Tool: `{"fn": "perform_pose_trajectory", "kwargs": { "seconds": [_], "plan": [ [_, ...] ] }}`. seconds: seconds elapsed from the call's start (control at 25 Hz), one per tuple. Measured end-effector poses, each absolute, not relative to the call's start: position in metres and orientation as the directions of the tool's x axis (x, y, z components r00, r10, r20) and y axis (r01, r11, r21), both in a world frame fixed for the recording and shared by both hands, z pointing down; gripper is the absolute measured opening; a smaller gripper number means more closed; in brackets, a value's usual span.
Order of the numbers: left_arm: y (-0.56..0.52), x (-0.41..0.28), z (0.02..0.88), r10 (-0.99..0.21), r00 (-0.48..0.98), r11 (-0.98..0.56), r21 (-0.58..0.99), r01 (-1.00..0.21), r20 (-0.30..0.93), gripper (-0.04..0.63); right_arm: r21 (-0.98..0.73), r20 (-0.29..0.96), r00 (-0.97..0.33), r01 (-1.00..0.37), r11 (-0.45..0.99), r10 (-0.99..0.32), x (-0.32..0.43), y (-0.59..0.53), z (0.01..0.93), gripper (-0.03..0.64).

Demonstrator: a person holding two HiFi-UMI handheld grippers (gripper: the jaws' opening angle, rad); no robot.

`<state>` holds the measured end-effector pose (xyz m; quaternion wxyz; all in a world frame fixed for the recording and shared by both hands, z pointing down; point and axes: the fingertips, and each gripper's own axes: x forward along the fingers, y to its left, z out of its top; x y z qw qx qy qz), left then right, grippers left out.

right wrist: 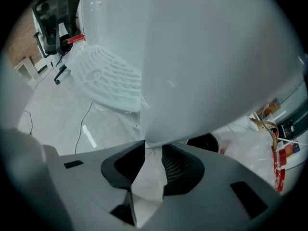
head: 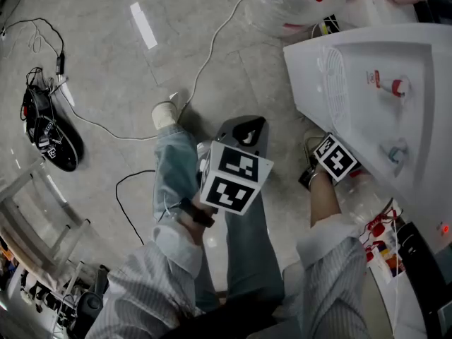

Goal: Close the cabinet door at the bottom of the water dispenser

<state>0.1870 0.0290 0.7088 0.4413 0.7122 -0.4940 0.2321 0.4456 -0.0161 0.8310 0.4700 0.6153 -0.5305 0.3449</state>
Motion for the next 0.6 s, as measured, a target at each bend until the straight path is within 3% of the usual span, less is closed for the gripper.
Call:
{"fn": "perform_pose_trajectory", "kwargs": {
  "seconds": [0.6],
  "plan": [
    [0.013,0.177,0.659,-0.506,0.426,-0.169,0.399,-0.901,0.75,0.011,0.124,0.933,0.128,-0.992,-0.031,-0.336,0.407,0.009,0.777,0.107]
  ]
}}
